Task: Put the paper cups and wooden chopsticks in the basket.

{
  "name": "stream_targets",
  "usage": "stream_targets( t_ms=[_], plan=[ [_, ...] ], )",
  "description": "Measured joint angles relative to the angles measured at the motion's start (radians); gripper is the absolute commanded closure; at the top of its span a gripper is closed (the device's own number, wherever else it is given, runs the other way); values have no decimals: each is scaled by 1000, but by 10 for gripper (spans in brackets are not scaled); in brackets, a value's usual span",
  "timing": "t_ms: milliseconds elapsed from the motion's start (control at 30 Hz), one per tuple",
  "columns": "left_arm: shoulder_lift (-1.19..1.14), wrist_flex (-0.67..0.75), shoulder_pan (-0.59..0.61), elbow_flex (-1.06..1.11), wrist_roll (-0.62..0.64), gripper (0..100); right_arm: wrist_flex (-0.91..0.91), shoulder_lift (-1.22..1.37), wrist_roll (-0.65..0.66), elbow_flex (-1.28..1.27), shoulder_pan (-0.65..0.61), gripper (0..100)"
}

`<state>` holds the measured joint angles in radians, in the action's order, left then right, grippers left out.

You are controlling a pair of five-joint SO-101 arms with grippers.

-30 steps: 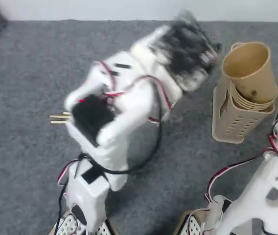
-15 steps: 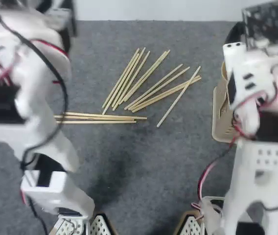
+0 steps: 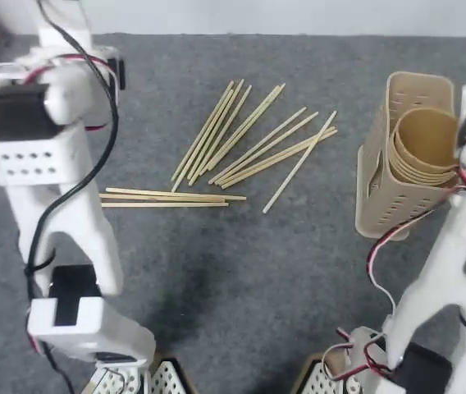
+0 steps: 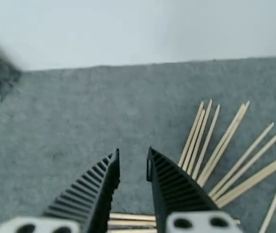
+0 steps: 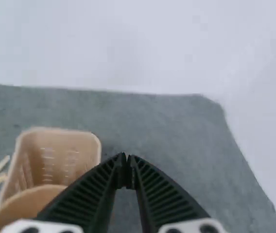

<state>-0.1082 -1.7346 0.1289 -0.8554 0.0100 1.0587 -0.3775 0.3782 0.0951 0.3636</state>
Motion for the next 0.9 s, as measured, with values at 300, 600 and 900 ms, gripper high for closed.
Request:
stream_targets(
  t_ms=[300, 600, 900],
  plan=[
    [0, 0, -44, 140, 0, 901, 141, -31, 6, 40, -37, 856],
    [0, 0, -21, 453, -74, 903, 537, -32, 86, 49, -396, 819],
    [0, 316, 189, 848, -74, 903, 517, 89, 120, 55, -353, 820]
  ],
)
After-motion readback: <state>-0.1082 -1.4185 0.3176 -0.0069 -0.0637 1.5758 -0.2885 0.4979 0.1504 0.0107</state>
